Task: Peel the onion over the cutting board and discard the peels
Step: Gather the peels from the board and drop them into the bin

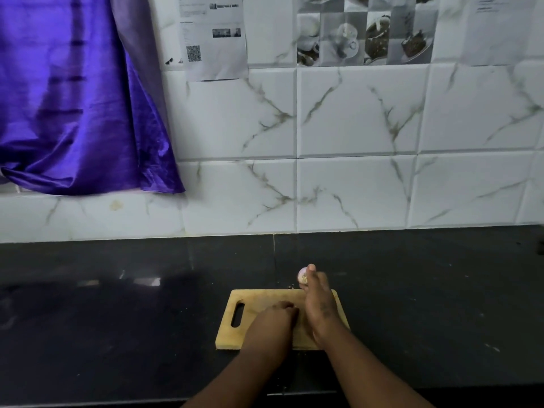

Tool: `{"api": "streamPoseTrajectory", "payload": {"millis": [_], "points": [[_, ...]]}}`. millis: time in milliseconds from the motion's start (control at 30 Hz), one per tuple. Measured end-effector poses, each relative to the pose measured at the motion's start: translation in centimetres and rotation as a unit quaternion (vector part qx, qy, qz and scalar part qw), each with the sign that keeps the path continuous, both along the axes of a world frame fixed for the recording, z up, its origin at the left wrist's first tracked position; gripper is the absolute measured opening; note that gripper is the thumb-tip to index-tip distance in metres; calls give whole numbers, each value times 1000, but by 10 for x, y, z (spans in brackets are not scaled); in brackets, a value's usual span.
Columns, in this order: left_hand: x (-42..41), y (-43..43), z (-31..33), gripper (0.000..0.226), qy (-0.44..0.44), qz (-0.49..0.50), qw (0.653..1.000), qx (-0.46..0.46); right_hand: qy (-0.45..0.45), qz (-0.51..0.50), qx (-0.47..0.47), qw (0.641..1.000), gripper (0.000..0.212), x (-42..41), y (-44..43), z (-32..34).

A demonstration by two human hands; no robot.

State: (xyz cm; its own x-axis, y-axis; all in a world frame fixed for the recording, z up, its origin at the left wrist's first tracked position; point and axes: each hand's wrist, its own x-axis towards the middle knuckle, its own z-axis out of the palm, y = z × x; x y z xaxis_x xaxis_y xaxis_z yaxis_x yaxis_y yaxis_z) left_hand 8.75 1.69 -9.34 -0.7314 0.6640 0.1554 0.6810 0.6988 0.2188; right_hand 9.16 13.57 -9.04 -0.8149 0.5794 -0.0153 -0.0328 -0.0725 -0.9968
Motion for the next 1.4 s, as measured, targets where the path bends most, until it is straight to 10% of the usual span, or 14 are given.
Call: {"api": "streamPoseTrajectory", "payload": {"millis": [267,367,533,700,1000,1400], "points": [[23,5,-4,18,-48,153,950,266,-35,73,-143,986,51,20,-32,1],[20,9,-3,25,-172,260,827,469,4,69,-273,960,67,28,-47,-1],[8,-3,11,33,-441,254,489,708,88,112,-403,904,83,45,-68,6],[35,-63,32,23,-467,196,330,796,130,167,-419,883,82,54,-120,23],[105,-267,-9,22,-330,255,242,876,11,332,-397,856,81,93,-317,-27],[195,-473,-278,26,-183,521,116,826,-312,442,-294,788,77,171,-538,-235]]}}
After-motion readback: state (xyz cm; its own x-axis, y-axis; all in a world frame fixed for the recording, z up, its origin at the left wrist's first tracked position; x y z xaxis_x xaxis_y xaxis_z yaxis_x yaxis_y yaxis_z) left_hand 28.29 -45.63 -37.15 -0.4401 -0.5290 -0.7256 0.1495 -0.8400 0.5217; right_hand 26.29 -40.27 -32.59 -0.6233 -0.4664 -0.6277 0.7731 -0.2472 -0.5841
